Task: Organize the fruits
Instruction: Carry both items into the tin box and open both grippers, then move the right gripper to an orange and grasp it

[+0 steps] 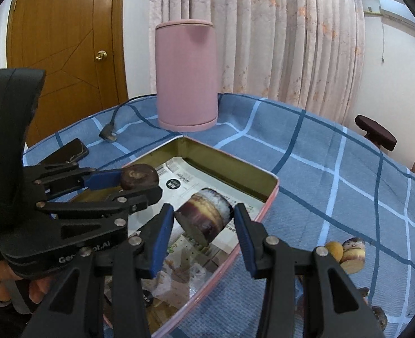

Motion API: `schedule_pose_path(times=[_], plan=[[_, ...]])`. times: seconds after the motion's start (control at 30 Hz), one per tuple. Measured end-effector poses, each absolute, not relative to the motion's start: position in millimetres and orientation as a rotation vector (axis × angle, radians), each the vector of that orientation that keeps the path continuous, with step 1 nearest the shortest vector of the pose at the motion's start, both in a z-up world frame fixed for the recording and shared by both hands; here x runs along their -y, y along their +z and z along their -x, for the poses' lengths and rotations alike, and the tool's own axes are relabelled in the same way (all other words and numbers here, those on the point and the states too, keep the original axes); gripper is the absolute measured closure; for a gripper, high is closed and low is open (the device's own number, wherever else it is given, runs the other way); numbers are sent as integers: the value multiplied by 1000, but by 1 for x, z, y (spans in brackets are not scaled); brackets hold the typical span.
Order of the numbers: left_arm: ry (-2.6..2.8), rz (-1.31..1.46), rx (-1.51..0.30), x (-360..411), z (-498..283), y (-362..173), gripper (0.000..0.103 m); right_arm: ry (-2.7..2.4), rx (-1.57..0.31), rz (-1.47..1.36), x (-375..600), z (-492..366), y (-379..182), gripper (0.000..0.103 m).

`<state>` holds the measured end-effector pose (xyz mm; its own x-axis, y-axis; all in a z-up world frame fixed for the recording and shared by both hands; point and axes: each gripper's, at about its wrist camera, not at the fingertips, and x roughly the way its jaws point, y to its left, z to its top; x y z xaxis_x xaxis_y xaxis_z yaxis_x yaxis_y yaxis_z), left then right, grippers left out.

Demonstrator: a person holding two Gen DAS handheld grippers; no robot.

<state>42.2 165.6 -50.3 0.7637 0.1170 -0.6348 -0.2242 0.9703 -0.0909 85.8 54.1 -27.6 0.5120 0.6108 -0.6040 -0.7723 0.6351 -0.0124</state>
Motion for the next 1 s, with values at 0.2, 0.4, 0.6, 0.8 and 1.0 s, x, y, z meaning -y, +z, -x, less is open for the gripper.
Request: schedule_pose_path(times=[0.2,0.4,0.6,0.8,1.0], plan=[[189,169,-679,-166,-43,-50,61,854,-618,283,-54,-89,-31,55],[193,192,-683,-167,-39,-48,58,851,-609,254,-46,-87,-28,38],[180,199,-610,-156,-21,-31,28,786,-571,278,-4,-69,-23,23],[87,179,-600,-120,-22,-24,28,642,-570,278,69,-54,-25,21],[-22,115,-627,-65,-30,-24,28,489,-576,242,138,-49,-24,17]])
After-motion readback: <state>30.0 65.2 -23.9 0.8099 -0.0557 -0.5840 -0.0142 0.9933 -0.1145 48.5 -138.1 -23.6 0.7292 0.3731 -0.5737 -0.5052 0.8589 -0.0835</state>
